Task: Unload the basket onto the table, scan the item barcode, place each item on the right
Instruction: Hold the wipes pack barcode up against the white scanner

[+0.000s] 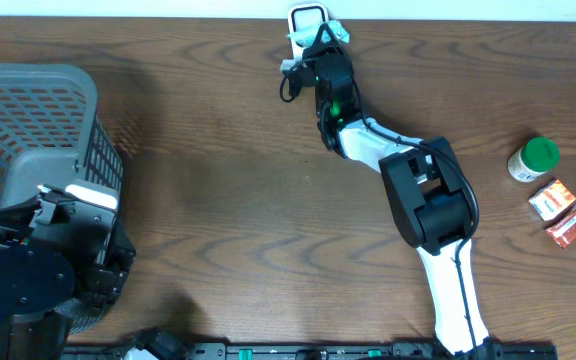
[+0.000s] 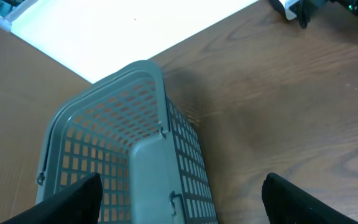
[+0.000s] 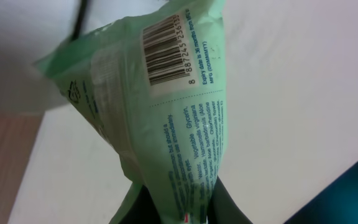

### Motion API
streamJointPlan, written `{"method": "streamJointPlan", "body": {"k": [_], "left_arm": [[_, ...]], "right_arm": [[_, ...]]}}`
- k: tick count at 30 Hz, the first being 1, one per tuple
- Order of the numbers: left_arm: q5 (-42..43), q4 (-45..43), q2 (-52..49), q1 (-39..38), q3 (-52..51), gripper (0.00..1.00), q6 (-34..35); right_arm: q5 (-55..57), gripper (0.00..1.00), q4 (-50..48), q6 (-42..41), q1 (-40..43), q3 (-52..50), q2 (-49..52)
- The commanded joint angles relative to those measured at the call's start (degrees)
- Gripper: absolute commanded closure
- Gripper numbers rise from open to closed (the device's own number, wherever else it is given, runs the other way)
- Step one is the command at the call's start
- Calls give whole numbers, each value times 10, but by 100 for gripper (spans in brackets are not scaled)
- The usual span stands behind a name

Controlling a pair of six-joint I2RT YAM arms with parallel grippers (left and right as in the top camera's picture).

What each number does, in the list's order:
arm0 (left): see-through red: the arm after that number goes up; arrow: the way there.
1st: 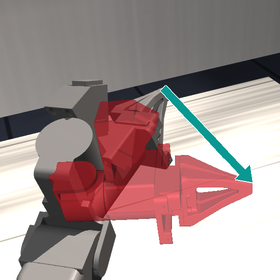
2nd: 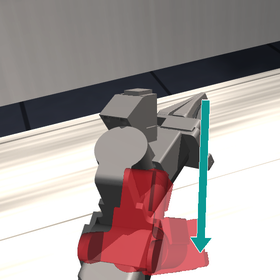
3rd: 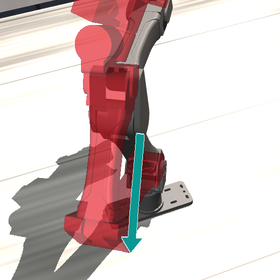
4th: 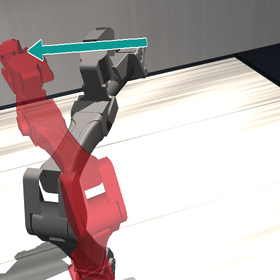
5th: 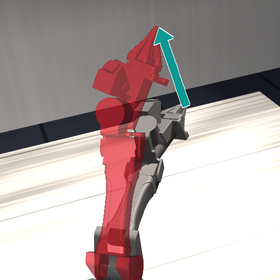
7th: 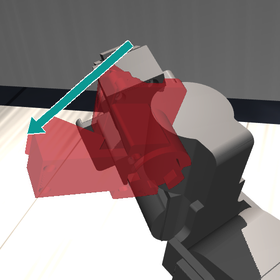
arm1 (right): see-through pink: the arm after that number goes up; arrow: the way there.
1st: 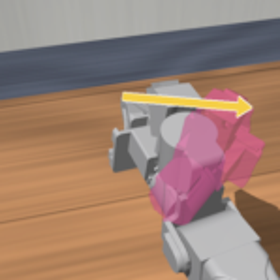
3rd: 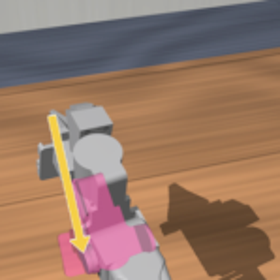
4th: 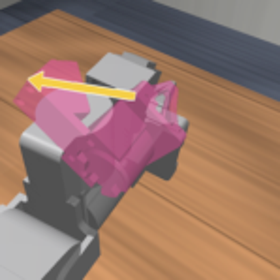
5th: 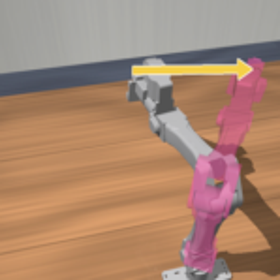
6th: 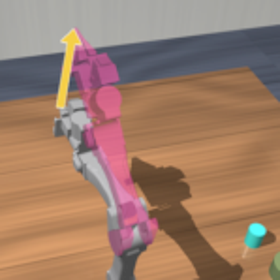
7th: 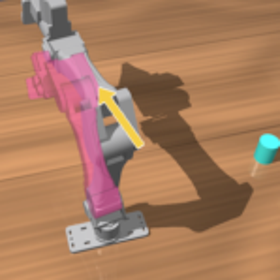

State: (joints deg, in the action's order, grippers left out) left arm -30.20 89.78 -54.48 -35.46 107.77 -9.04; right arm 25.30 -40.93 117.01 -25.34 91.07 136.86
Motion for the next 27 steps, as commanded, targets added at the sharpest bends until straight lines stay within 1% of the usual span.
{"method": "streamJointPlan", "body": {"k": [1,5,8,13,16,20,24,27], "left_arm": [[-5,0,3,0,1,17,-2],[-5,0,3,0,1,18,-2],[-5,0,3,0,1,18,-2],[-5,0,3,0,1,18,-2],[-5,0,3,0,1,18,-2],[-5,0,3,0,1,18,-2],[-5,0,3,0,1,18,-2],[-5,0,3,0,1,18,-2]], "right_arm": [[12,99,7,10,7,36,-16],[10,99,49,-19,8,64,-16],[-3,99,57,-46,8,76,-16],[-5,99,93,-50,8,88,-16],[9,99,117,0,12,91,-16],[12,99,115,57,21,91,-16],[-5,99,101,57,24,91,-16],[-34,99,70,57,28,91,-16]]}}
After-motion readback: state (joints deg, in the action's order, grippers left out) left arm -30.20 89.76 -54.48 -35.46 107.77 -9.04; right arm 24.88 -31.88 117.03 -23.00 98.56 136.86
